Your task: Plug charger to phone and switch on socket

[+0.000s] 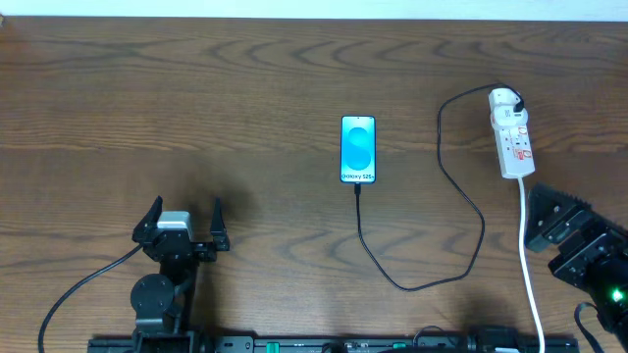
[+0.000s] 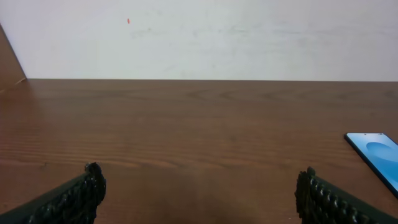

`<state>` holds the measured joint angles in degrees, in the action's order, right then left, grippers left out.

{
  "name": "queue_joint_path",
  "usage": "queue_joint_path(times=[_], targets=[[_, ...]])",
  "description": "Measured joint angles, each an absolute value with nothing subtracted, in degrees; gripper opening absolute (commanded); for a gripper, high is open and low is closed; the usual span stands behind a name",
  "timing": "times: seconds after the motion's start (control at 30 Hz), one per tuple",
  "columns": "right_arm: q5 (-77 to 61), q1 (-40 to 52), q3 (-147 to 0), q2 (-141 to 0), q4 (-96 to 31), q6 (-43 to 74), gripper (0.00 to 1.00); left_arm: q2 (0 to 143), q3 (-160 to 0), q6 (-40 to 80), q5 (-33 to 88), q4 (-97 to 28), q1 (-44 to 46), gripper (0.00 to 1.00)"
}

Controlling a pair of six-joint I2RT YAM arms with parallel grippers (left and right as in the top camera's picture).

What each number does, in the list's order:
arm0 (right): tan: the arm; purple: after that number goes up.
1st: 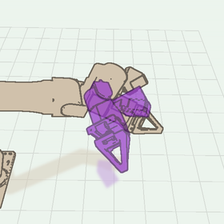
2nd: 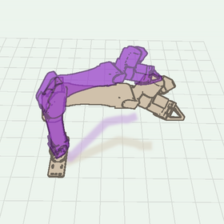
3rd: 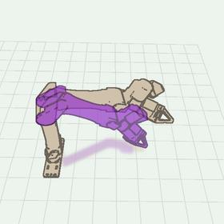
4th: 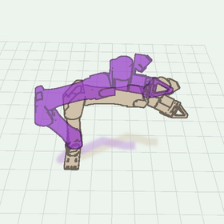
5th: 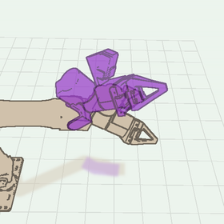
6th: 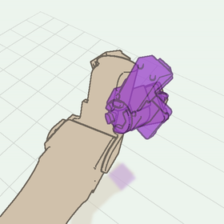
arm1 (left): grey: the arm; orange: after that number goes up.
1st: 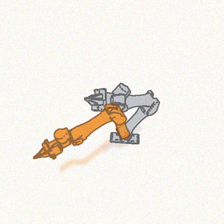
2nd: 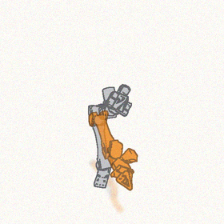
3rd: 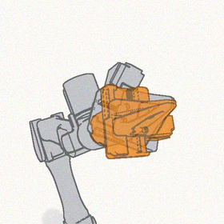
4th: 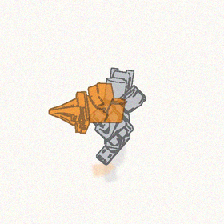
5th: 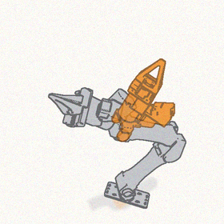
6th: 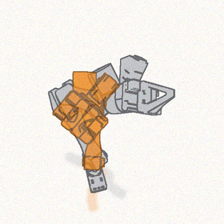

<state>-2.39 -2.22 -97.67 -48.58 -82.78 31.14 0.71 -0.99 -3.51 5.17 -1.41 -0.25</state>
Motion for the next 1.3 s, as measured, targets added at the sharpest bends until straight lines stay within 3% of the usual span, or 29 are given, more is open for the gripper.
queue_joint_path(times=[0.23, 0.4, 0.7, 1.1, 1.3], targets=[[1.0, -2.2, -96.0, -48.4, -87.3, 22.0, 0.99, 0.7, -1.0, -3.5, 5.2, -1.4, -0.3, 0.99], [1.1, -2.2, -88.3, -48.0, -82.6, 16.4, 0.99, 0.7, -1.0, -3.5, 5.1, -1.4, -0.3, 0.99], [-5.0, -2.2, -62.5, -38.6, -57.5, 6.7, 0.99, 0.7, -1.1, -3.5, 5.1, -1.5, -0.3, 0.98], [-11.3, -2.2, -25.5, -11.8, -20.3, 4.9, 0.99, 0.7, -1.1, -3.7, 5.0, -1.6, -0.3, 0.98], [-13.1, -2.2, -12.6, -4.5, -7.8, 4.8, 0.99, 0.7, -1.1, -3.7, 5.0, -1.5, -0.3, 0.99]])
